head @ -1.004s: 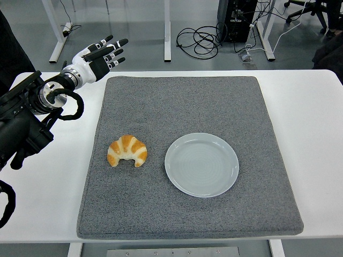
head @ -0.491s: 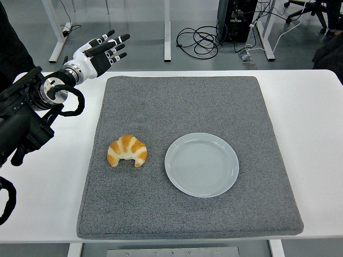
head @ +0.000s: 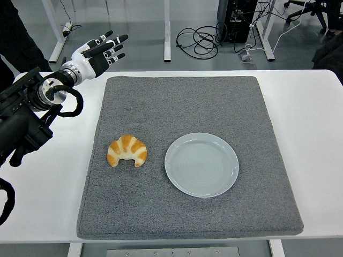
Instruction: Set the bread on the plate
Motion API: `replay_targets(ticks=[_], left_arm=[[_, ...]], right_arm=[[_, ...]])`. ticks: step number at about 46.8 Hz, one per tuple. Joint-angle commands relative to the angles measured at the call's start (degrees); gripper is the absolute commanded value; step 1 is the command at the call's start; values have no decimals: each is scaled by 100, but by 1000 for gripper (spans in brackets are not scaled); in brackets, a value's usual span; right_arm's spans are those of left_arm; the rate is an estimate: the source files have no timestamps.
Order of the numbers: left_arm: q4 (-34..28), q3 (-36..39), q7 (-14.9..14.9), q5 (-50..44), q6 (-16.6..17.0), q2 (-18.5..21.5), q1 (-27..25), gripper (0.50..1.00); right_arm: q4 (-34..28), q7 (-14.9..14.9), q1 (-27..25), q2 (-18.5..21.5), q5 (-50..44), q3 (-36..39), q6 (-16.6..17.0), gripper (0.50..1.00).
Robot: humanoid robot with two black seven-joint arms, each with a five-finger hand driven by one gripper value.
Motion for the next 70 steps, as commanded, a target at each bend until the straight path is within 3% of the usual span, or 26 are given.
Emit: replay_targets(ticks=[1, 13, 21, 26, 32, 35, 42, 47, 53, 56, 70], left_arm=[[0, 1, 0, 30, -8, 14, 7, 987], [-44, 238, 0, 505, -52, 181, -1, 987], [-448, 370, -18, 821, -8, 304, -1, 987], [-1010, 379, -210, 1268, 53, 540, 95, 987], [-1801, 431, -545, 2340, 527, 927, 227, 987], [-2231, 502, -554, 2798, 677, 1103, 306, 987], [-3233, 967, -510, 3142, 686, 1753, 315, 987], [-3682, 1599, -484, 3159, 625, 2175, 122, 987], [-4333, 2741, -238, 3194, 72, 2790, -536, 987], [-4465, 3129, -237, 3194, -8, 2923, -783, 987], [-5317, 3306, -273, 4204, -606, 3661, -951, 986]], right_arm=[[0, 0, -1, 0, 0, 4, 0, 1000], [0, 0, -1, 0, 0, -5, 0, 1000], [0, 0, -1, 0, 0, 4, 0, 1000], [0, 0, -1, 0, 0, -5, 0, 1000], [0, 0, -1, 0, 0, 4, 0, 1000], [0, 0, -1, 0, 0, 4, 0, 1000], [0, 0, -1, 0, 0, 4, 0, 1000], [0, 0, -1, 0, 0, 4, 0, 1000], [0, 0, -1, 0, 0, 4, 0, 1000], [0, 0, -1, 0, 0, 4, 0, 1000], [0, 0, -1, 0, 0, 4, 0, 1000]])
